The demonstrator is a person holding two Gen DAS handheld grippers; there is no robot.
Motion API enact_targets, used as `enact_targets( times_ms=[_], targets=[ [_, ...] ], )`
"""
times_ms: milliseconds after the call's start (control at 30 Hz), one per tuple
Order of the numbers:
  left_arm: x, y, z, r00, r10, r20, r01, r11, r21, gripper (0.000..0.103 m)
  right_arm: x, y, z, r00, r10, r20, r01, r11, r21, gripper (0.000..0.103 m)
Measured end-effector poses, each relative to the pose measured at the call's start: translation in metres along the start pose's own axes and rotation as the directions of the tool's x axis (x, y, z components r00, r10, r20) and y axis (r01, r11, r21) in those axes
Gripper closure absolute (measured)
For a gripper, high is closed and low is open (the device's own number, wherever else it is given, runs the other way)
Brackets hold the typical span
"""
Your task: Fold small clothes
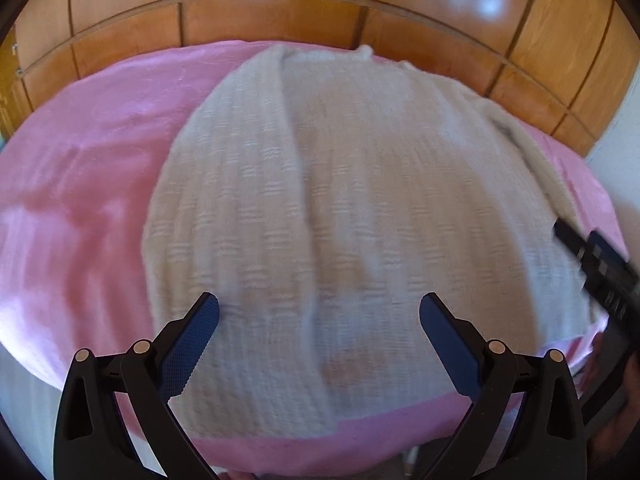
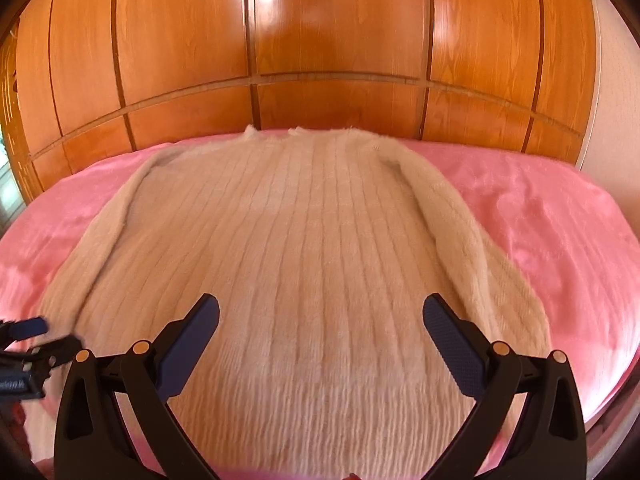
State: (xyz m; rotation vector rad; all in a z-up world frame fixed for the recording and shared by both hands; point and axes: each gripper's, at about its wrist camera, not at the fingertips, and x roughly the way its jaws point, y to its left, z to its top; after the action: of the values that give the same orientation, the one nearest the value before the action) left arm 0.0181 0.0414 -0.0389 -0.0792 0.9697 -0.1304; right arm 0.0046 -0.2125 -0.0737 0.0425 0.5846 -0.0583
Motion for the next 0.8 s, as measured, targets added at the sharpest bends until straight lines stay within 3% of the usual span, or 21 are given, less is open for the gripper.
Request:
enact_targets(
  times_ms=[100, 200, 267, 300, 367, 467, 533, 633, 800],
  targets=[
    [-0.004, 0.002, -0.003, 0.994, 0.091, 0.068, -0.094, 0.994, 0.047, 0.004, 0.017, 0.001, 0.009, 0.998, -0.064, 0.022, 0.065, 0.997, -0.028, 0.002],
    [-0.004, 0.001, -0.01, 0.986, 0.126, 0.113, -0.14, 0.983, 0.12, 0.004, 0.041, 0.001, 0.018, 0.996, -0.094, 0.01, 0.094, 0.995, -0.029, 0.002],
    [0.0, 0.002, -0.013, 0.988, 0.117, 0.1, -0.132, 0.979, 0.157, 0.024, 0.056, 0.0, 0.021, 0.994, -0.107, -0.002, 0.106, 0.994, -0.023, 0.002],
    [0.004, 0.002, -0.018, 0.993, 0.092, 0.077, -0.105, 0.979, 0.175, 0.039, 0.062, -0.002, 0.022, 0.993, -0.115, -0.006, 0.114, 0.993, -0.017, 0.002],
    [0.004, 0.007, -0.022, 0.992, 0.09, 0.092, -0.106, 0.977, 0.184, 0.042, 0.072, -0.004, 0.022, 0.992, -0.126, -0.004, 0.126, 0.992, -0.009, 0.002],
    [-0.001, 0.011, -0.023, 0.991, 0.073, 0.113, -0.093, 0.979, 0.184, 0.065, 0.086, -0.006, 0.017, 0.989, -0.147, -0.024, 0.147, 0.989, -0.004, 0.002],
    [-0.004, 0.018, -0.021, 0.991, 0.061, 0.119, -0.08, 0.984, 0.159, 0.088, 0.094, -0.007, 0.013, 0.987, -0.149, -0.058, 0.15, 0.989, 0.003, 0.002],
    [-0.009, 0.029, -0.017, 0.994, 0.015, 0.107, -0.028, 0.992, 0.124, 0.092, 0.097, -0.009, 0.008, 0.987, -0.145, -0.069, 0.146, 0.989, 0.01, 0.002],
    [-0.026, 0.054, -0.002, 0.99, 0.0, 0.138, -0.009, 0.998, 0.063, 0.093, 0.101, -0.016, 0.002, 0.991, -0.101, -0.09, 0.106, 0.993, 0.052, 0.002]
  ],
)
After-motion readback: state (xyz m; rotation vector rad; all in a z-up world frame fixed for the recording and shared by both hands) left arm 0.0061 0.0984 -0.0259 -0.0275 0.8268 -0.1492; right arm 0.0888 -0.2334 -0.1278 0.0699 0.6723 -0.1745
